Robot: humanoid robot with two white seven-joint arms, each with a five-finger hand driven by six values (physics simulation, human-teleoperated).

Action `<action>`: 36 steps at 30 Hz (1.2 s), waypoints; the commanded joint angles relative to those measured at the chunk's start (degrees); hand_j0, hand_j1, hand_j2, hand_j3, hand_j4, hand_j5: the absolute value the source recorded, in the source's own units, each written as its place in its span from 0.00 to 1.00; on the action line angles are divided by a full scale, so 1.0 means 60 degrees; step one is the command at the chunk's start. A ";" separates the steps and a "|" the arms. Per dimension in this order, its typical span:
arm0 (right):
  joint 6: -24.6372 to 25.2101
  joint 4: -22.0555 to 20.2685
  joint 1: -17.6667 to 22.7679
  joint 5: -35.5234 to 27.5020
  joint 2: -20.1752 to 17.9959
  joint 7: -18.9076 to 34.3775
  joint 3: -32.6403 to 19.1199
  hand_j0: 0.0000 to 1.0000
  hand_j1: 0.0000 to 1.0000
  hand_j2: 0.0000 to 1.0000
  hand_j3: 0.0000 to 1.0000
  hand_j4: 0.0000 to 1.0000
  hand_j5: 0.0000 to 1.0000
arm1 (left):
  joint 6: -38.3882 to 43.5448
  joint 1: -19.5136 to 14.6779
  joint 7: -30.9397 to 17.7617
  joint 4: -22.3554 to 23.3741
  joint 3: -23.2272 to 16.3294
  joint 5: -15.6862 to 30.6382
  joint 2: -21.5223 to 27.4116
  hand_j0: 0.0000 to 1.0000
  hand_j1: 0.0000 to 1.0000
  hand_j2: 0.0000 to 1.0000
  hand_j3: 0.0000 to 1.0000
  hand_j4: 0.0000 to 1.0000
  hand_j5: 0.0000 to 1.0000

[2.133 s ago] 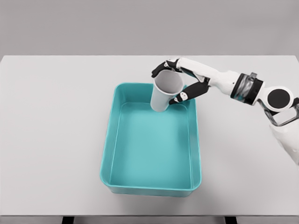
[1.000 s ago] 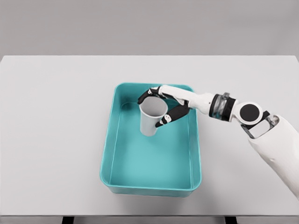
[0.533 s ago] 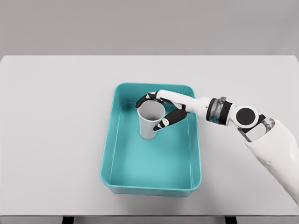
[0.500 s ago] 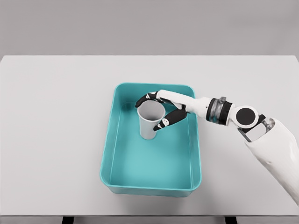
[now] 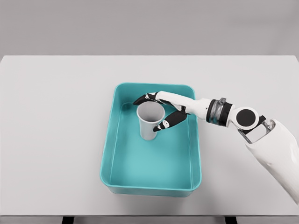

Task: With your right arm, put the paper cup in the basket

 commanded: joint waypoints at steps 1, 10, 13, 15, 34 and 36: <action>0.0001 -0.0042 0.0000 -0.0045 -0.0025 0.0003 -0.0001 0.86 0.86 0.86 0.86 0.86 0.86 | 0.0000 0.0000 0.0000 0.0000 0.0000 -0.0003 0.0000 1.00 1.00 1.00 1.00 1.00 1.00; 0.0001 -0.0116 0.0088 -0.0030 -0.0069 0.0003 -0.0001 0.95 0.95 0.95 0.95 0.95 0.95 | 0.0000 0.0000 0.0000 0.0000 0.0000 -0.0003 0.0000 1.00 1.00 1.00 1.00 1.00 1.00; 0.0001 -0.0130 0.0088 -0.0030 -0.0069 0.0003 -0.0016 0.95 0.95 0.95 0.95 0.95 0.95 | 0.0000 0.0000 0.0000 0.0000 0.0000 0.0011 0.0000 1.00 1.00 1.00 1.00 1.00 1.00; 0.0001 -0.0233 0.0103 -0.0030 -0.0084 0.0003 -0.0016 0.97 0.97 0.97 0.97 0.97 0.97 | 0.0014 0.0000 0.0000 0.0000 0.0000 -0.0003 0.0000 1.00 1.00 1.00 1.00 1.00 1.00; 0.0119 -0.1609 0.0176 -0.0147 -0.0977 0.0003 -0.0719 0.99 0.99 0.99 0.99 0.99 0.99 | 0.0000 0.0000 0.0000 0.0000 0.0000 0.0011 0.0000 1.00 1.00 1.00 1.00 1.00 1.00; 0.0060 -0.1654 0.0381 -0.0177 -0.1080 0.0003 -0.1231 1.00 1.00 1.00 1.00 1.00 1.00 | 0.0000 0.0000 0.0000 0.0000 0.0000 -0.0003 0.0000 1.00 1.00 1.00 1.00 1.00 1.00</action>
